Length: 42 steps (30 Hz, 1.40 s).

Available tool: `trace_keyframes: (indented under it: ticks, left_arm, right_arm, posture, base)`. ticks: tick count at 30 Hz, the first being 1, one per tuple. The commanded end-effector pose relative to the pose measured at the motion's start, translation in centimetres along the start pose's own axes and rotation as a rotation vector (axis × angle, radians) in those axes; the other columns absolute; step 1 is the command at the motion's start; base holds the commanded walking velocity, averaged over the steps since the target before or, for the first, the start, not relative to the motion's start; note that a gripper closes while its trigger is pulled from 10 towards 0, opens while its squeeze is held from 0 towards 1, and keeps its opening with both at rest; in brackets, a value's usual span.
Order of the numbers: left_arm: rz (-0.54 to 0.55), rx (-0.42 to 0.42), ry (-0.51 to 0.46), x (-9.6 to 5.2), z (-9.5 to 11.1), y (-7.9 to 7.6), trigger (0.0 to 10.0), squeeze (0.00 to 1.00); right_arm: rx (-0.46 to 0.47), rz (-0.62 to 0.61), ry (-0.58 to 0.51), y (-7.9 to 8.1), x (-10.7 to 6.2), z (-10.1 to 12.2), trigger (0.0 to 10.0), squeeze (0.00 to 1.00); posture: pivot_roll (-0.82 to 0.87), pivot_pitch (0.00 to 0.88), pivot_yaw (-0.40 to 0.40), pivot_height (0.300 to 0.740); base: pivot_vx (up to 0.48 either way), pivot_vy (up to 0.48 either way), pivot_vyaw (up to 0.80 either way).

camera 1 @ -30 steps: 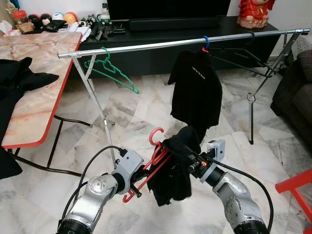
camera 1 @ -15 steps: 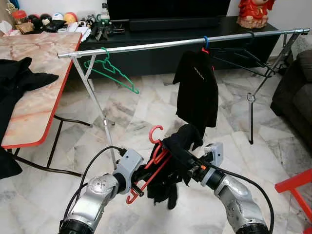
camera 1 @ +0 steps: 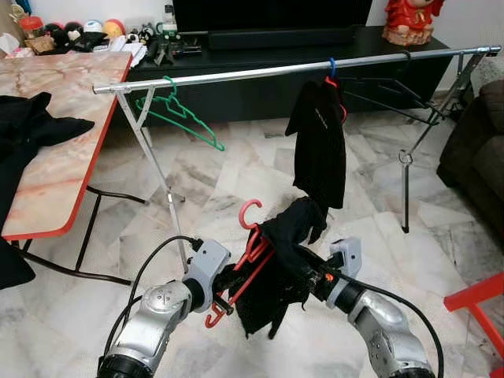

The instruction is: Hang hanger

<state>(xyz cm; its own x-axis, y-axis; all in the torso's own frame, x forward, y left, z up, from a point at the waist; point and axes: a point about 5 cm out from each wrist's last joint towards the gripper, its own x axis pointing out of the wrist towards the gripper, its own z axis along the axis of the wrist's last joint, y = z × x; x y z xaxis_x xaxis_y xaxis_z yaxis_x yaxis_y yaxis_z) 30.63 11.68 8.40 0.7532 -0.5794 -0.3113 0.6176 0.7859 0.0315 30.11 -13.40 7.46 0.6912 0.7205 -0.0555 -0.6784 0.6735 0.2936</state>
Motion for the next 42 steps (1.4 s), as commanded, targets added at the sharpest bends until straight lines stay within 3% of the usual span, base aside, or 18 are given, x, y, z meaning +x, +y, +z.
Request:
trace_keyframes:
  ticks: [1, 17, 20, 21, 22, 23, 24, 26, 27, 28, 29, 31, 32, 35, 36, 37, 40, 42]
  left_arm:
    - [0.052, -0.024, -0.054, -0.1, 0.9, 0.8, 10.0, 0.00]
    - [0.090, -0.099, -0.116, -0.1, 1.4, 1.0, 10.0, 0.00]
    - [0.085, -0.117, -0.145, -0.1, 1.7, 1.1, 10.0, 0.00]
    - [0.076, -0.131, -0.157, -0.1, 1.8, 1.0, 10.0, 0.00]
    - [0.076, -0.131, -0.157, -0.1, 1.8, 1.0, 10.0, 0.00]
    - [0.054, -0.145, -0.162, -0.1, 1.7, 0.9, 10.0, 0.00]
    - [0.034, -0.145, -0.162, -0.1, 1.7, 0.7, 10.0, 0.00]
    - [0.000, -0.143, -0.159, -0.2, 1.5, 0.4, 10.0, 0.00]
    - [-0.040, -0.132, -0.149, -0.3, 1.3, 0.0, 10.0, 0.00]
    - [-0.040, -0.132, -0.149, -0.3, 1.3, 0.0, 10.0, 0.00]
    - [-0.063, -0.125, -0.144, -0.4, 1.2, -0.2, 10.0, 0.00]
    - [-0.107, -0.117, -0.123, -0.6, 0.7, -0.5, 10.0, 0.00]
    - [-0.136, -0.115, -0.101, -0.8, 0.2, -0.7, 10.0, 0.00]
    - [-0.164, -0.114, -0.084, -0.9, -0.3, -0.8, 10.0, 0.00]
    - [-0.210, -0.112, -0.073, -1.2, -0.7, -1.1, 10.0, 0.00]
    - [-0.225, -0.110, -0.070, -1.2, -0.9, -1.2, 10.0, 0.00]
    - [-0.327, -0.061, -0.048, -1.8, -1.7, -1.9, 10.0, 0.00]
    - [-0.355, -0.063, -0.049, -2.0, -1.8, -2.0, 10.0, 0.00]
  right_arm:
    - [-0.030, 0.051, 0.061, 0.8, -0.3, -0.9, 10.0, 1.00]
    - [-0.026, -0.008, 0.143, -0.1, -2.3, -3.1, 10.0, 1.00]
    - [-0.038, -0.090, 0.109, -0.6, -2.9, -2.8, 10.0, 1.00]
    - [-0.079, -0.196, 0.043, -1.6, -3.5, -1.8, 10.0, 1.00]
    - [-0.079, -0.196, 0.043, -1.6, -3.5, -1.8, 10.0, 1.00]
    - [-0.089, -0.361, -0.062, -3.4, -4.2, 0.5, 10.0, 1.00]
    - [-0.093, -0.430, -0.117, -4.1, -4.5, 1.8, 10.0, 1.00]
    - [-0.101, -0.495, -0.195, -4.8, -5.0, 3.9, 10.0, 1.00]
    - [-0.136, -0.494, -0.263, -5.0, -5.3, 6.5, 10.0, 0.00]
    - [-0.136, -0.494, -0.263, -5.0, -5.3, 6.5, 10.0, 0.00]
    - [-0.156, -0.481, -0.291, -5.1, -5.5, 7.9, 10.0, 0.00]
    - [-0.235, -0.385, -0.310, -4.7, -5.5, 11.0, 10.0, 0.00]
    - [-0.319, -0.271, -0.285, -4.1, -5.4, 12.8, 10.0, 0.00]
    - [-0.426, -0.111, -0.225, -3.3, -5.3, 14.4, 10.0, 0.00]
    - [-0.491, 0.004, -0.175, -2.6, -5.5, 15.4, 10.0, 0.00]
    - [-0.505, 0.034, -0.158, -2.4, -5.5, 15.7, 10.0, 0.00]
    - [-0.588, 0.251, 0.072, -2.3, -7.0, 16.1, 10.0, 0.00]
    - [-0.580, 0.273, 0.133, -2.4, -7.3, 15.9, 10.0, 0.00]
  posture:
    - [-0.02, 0.137, -0.011, 0.740]
    - [-0.03, 0.140, -0.022, 0.740]
    - [-0.04, 0.140, -0.025, 0.740]
    - [-0.04, 0.140, -0.026, 0.740]
    - [-0.04, 0.140, -0.026, 0.740]
    - [-0.04, 0.141, -0.028, 0.740]
    - [-0.04, 0.141, -0.028, 0.740]
    - [-0.05, 0.141, -0.029, 0.740]
    - [-0.05, 0.141, -0.029, 0.740]
    - [-0.05, 0.141, -0.029, 0.740]
    - [-0.05, 0.141, -0.029, 0.740]
    - [-0.05, 0.142, -0.030, 0.740]
    - [-0.07, 0.143, -0.031, 0.740]
    - [-0.09, 0.145, -0.024, 0.740]
    - [-0.10, 0.146, -0.026, 0.740]
    - [-0.11, 0.142, -0.030, 0.740]
    - [-0.10, 0.137, -0.041, 0.740]
    - [-0.10, 0.136, -0.047, 0.740]
  base:
    - [0.000, 0.000, 0.00]
    - [0.000, 0.000, 0.00]
    - [0.000, 0.000, 0.00]
    - [0.000, 0.000, 0.00]
    - [0.000, 0.000, 0.00]
    - [0.000, 0.000, 0.00]
    - [0.000, 0.000, 0.00]
    - [0.000, 0.000, 0.00]
    - [0.000, 0.000, 0.00]
    - [0.000, 0.000, 0.00]
    - [0.000, 0.000, 0.00]
    - [0.000, 0.000, 0.00]
    - [0.000, 0.000, 0.00]
    - [0.000, 0.000, 0.00]
    - [0.000, 0.000, 0.00]
    - [0.000, 0.000, 0.00]
    - [0.000, 0.000, 0.00]
    - [0.000, 0.000, 0.00]
